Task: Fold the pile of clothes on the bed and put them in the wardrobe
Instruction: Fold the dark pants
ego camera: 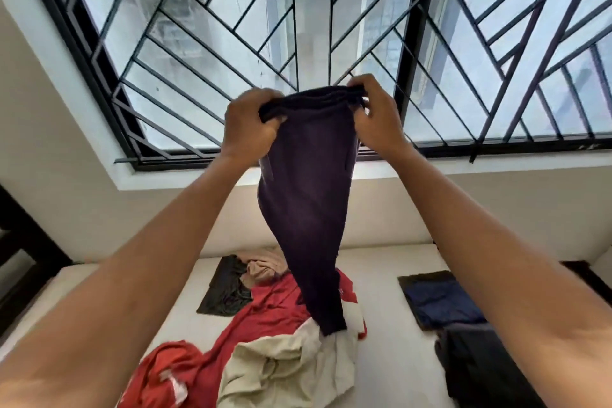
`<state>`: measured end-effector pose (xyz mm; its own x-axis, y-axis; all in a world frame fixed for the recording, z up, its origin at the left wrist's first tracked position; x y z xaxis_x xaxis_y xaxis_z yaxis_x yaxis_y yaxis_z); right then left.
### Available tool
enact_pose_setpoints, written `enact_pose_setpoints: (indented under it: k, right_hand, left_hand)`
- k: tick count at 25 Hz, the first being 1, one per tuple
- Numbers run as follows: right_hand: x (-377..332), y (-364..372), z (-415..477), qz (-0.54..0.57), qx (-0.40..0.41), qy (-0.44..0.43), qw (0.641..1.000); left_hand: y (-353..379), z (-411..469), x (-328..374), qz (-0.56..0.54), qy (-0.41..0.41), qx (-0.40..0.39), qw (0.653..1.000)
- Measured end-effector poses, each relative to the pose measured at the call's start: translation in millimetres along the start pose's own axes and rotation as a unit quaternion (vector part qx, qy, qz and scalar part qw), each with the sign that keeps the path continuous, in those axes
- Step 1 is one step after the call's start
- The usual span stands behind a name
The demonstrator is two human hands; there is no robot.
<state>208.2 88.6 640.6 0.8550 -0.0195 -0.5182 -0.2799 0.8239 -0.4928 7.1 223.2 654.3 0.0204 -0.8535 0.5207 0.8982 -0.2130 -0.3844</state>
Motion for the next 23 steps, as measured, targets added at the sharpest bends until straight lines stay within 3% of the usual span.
enact_pose_setpoints:
  k: [4,9,11,16,23]
  right_hand:
    - [29,-8,-130,0.088,-0.093,0.102,0.986]
    - [65,-18,-347,0.158,-0.267,0.216,0.926]
    - [74,-28,-425,0.166,-0.327,0.257,0.894]
    - [96,-49,-584,0.158,-0.436,0.347,0.815]
    - [112,-76,-675,0.114,-0.549,0.418,0.715]
  left_hand:
    - [18,-128,19,-0.044,-0.014,-0.085,0.995]
    - [51,-352,52,-0.088,-0.165,-0.226,0.956]
    - [65,-437,75,-0.09,-0.238,-0.286,0.924]
    - [86,-589,110,-0.108,-0.423,-0.354,0.827]
    - [107,-689,114,-0.057,-0.544,-0.475,0.689]
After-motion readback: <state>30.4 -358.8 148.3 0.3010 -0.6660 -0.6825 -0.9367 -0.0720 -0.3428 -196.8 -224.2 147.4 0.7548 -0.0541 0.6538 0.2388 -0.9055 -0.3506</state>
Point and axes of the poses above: each hand's wrist, its own z-axis towards the middle knuckle, its own y-axis out of the palm, x = y × z, the point moved 3 cm from there along z, towards the middle knuckle, and after that the axes turned 10 degrees about -z, right-handed, at the moved point
